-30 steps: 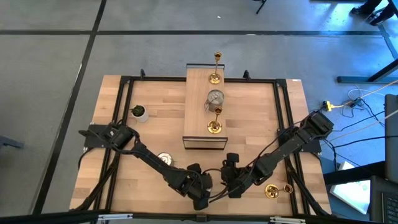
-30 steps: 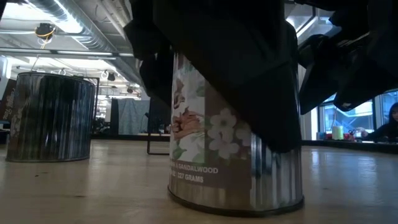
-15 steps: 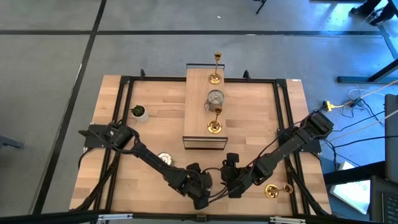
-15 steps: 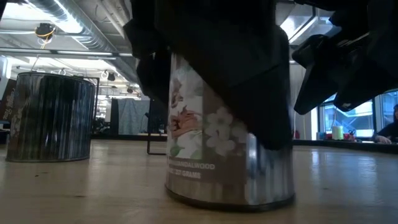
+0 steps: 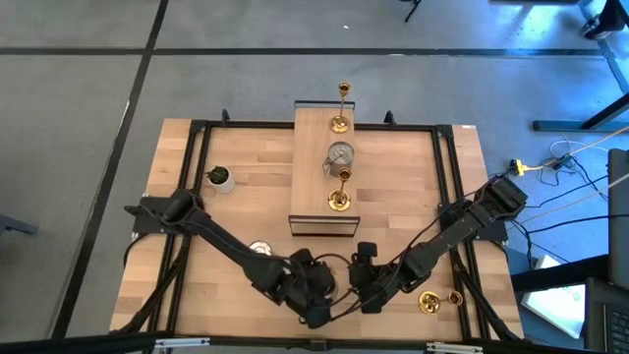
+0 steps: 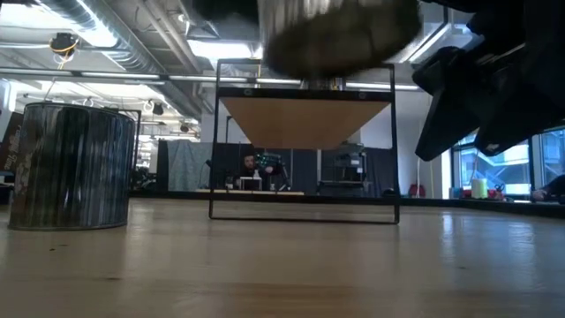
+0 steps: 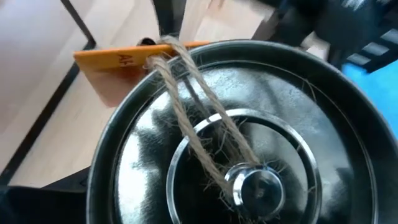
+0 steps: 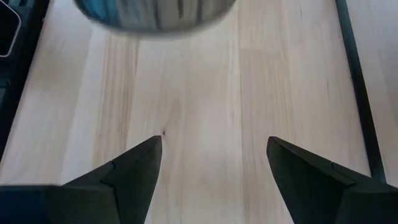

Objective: Pick & Place candle stick holders
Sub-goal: Put the right silver scented candle on the shelf

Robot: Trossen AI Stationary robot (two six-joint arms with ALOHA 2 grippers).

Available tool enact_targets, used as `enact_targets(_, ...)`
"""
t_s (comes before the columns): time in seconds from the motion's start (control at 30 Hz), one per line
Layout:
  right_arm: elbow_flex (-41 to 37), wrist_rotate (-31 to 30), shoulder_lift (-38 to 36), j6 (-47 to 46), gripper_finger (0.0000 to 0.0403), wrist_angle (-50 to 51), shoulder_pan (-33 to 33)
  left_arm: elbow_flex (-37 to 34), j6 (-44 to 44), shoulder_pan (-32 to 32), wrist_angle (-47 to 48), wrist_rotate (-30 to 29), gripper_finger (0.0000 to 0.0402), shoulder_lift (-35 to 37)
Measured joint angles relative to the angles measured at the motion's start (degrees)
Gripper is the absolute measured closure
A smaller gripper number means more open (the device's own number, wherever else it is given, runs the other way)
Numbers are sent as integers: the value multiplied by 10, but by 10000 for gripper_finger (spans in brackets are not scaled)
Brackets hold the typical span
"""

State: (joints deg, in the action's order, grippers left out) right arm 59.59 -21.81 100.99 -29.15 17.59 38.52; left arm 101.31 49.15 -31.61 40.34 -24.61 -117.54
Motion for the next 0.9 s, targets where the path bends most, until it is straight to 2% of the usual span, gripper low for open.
enact_targets(0.2,0,0,0,0,110,-19,0,31,3,-2,52,-11,43,21)
enact_targets(0.43,17,11,0,1,110,-15,0,112,-20,0,161,-19,43,23)
enact_targets(0.57,53,5,0,23,110,26,0,163,-39,8,228,-26,43,23)
enact_targets(0.73,110,-42,0,35,110,100,0,215,-80,34,321,-25,43,25)
enact_targets(0.9,155,-55,0,24,110,164,-8,224,-131,68,353,-18,43,55)
